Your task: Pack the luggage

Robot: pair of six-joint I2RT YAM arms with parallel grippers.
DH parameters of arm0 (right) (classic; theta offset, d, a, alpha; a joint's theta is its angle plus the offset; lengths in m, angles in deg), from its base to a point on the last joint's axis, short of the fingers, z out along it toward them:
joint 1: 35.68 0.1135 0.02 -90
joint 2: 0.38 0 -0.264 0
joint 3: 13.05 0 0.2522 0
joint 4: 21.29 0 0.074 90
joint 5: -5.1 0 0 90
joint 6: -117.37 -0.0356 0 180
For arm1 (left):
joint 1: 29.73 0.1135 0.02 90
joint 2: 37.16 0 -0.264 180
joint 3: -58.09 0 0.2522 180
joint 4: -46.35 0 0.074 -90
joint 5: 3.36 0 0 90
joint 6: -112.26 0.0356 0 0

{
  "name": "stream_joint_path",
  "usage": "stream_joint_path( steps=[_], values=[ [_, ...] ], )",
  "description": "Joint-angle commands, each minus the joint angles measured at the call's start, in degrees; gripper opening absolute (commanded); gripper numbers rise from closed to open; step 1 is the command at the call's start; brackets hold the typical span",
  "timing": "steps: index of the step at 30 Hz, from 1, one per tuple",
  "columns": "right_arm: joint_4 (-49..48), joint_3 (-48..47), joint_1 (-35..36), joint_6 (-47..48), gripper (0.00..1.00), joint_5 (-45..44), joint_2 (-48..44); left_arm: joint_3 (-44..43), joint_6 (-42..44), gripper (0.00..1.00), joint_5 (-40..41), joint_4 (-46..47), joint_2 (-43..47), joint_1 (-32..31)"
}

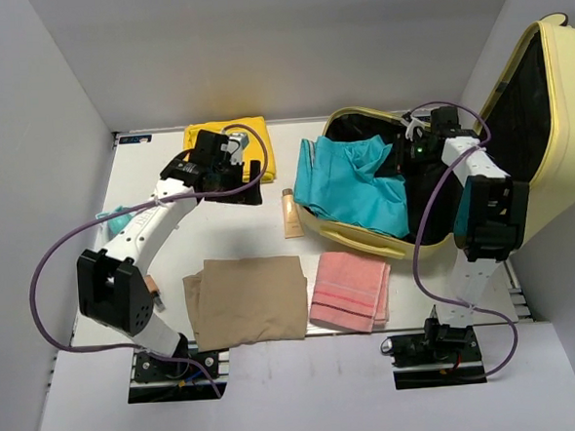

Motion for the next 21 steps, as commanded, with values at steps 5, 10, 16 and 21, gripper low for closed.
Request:
stream_joint_path(
  steps=[5,10,16,21],
  values=[
    [2.6,1.2,-2.3,3.0,0.0,0.3,3.1,-5.2,0.3,1.0,-2.6,-1.1,-2.4,2.8],
    [3.4,4.1,-4.1,0.4,0.0,-6.0,1.6,-6.8,-0.4,1.0,-3.9,-2.0,-5.2,4.9],
    [6.7,5.2,-6.5,1.9,0.0,-9.8,0.0,-7.8,0.3,1.0,-4.1,-2.1,-6.9,5.8],
    [12.3,-1.3,-6.6,3.3,0.68,-10.6,2.4,-10.8,0.5,1.0,-4.5,-3.3,-8.9,7.1]
  ],
)
